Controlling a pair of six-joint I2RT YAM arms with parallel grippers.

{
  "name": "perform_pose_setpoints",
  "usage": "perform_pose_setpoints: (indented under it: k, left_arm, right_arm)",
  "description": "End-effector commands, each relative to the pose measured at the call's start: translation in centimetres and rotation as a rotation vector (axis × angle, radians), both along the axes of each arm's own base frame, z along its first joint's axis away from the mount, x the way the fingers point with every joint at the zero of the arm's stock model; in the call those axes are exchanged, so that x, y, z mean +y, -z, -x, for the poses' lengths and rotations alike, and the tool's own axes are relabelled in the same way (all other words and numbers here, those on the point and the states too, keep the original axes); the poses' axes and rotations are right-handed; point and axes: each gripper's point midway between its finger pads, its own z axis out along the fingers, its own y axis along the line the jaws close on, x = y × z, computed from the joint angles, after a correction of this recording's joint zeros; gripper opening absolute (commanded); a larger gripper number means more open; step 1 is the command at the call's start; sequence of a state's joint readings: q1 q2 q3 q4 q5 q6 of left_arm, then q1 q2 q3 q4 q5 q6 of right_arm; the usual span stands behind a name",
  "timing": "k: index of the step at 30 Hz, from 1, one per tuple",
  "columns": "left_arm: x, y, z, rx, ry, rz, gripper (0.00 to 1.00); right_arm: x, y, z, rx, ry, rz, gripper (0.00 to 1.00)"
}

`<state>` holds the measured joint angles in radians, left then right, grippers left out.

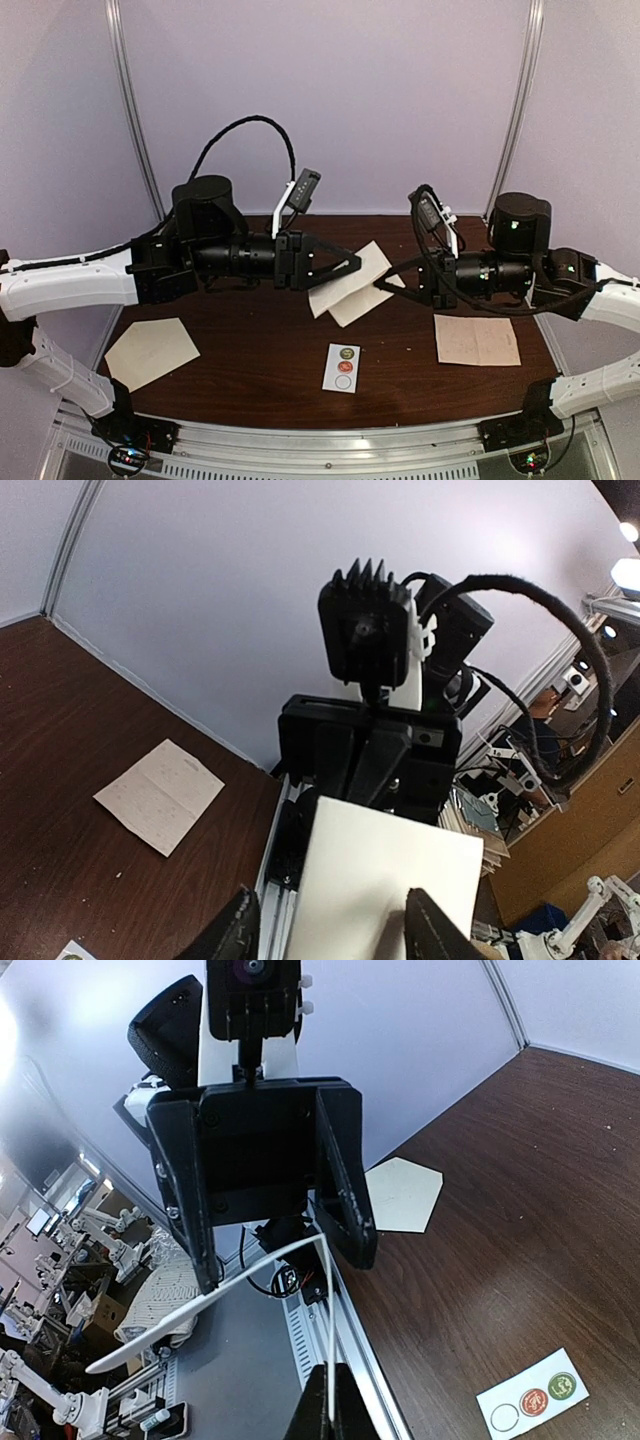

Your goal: Place the letter into the envelope and seal it

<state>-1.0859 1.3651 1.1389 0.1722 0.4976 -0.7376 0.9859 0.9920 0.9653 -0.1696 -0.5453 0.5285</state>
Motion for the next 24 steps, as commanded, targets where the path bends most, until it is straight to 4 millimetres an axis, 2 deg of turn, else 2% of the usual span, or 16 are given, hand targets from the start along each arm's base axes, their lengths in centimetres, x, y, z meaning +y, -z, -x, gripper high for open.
perform_pose_setpoints:
  k: [1,3,5,10,17,22,24]
  left_arm:
    - [0.0,-1.1,0.7,-0.034,0.037,0.044,0.46]
    - [-0.2,-0.8,1.0,-0.031,0.055,0.038,0.38]
    - [-0.3,-0.5,1.1,-0.031,0.067,0.031,0.35]
    - [-0.6,0.1,1.2,-0.031,0.08,0.016,0.33]
    - [-0.7,0.4,1.6,-0.034,0.095,0.011,0.18]
    - [-0.6,0.3,1.6,-0.041,0.09,0.013,0.02]
    - [-0.5,0.1,1.5,-0.046,0.085,0.017,0.0]
  right_arm:
    - [-0.5,-2.1,0.0,-0.038,0.01,-0.036,0.0]
    - [-0.5,-2.2,0.0,-0.038,0.011,-0.035,0.0]
    - [-0.6,-2.3,0.0,-0.04,0.014,-0.038,0.0]
    - [-0.5,-2.6,0.0,-0.044,0.01,-0.043,0.0]
    - [-0.6,-2.8,-0.3,-0.051,0.029,-0.04,0.0]
    - [-1.0,-3.2,-0.7,-0.061,0.065,-0.041,0.0]
    - [-1.3,-3.4,-1.0,-0.067,0.086,-0.048,0.0]
